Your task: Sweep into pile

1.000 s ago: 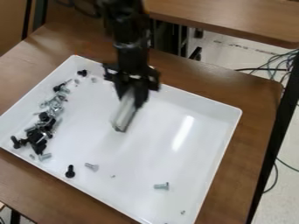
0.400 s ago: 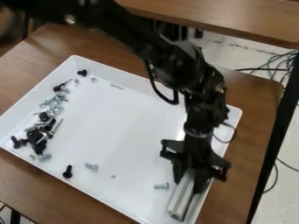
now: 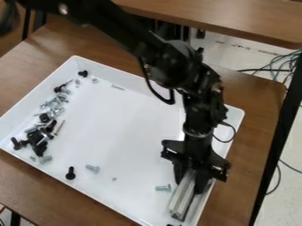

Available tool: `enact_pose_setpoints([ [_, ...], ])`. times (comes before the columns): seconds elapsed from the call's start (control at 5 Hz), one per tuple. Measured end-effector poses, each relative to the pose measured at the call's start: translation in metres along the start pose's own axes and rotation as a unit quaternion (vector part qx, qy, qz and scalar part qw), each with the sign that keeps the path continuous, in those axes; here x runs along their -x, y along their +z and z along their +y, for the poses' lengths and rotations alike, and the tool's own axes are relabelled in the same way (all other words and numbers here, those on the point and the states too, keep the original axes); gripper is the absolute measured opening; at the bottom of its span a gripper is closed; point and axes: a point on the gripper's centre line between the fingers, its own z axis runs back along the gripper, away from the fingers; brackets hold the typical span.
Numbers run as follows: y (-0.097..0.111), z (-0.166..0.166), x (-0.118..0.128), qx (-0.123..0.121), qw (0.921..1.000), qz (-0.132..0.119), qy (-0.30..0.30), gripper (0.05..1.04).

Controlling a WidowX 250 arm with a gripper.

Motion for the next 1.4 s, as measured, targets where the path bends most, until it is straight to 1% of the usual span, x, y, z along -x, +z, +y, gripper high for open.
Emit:
enact_pose_setpoints([
  [0.2,0.001,0.032,0.001,-0.026,0.9997,0.002,0.003,0.362],
  [0.4,0.002,0.087,0.010,-0.034,0.9989,0.009,0.030,0.362],
  [0.6,0.003,0.136,0.019,-0.039,0.9980,0.004,0.049,0.362],
  [0.8,0.003,0.180,0.026,-0.043,0.9968,0.008,0.066,0.362],
  [1.0,0.006,0.222,0.029,-0.042,0.9965,0.001,0.072,0.362],
  [1.2,0.008,0.254,0.030,-0.050,0.9959,0.007,0.075,0.362],
  [1.4,0.011,0.276,0.028,-0.052,0.9958,0.012,0.075,0.362],
])
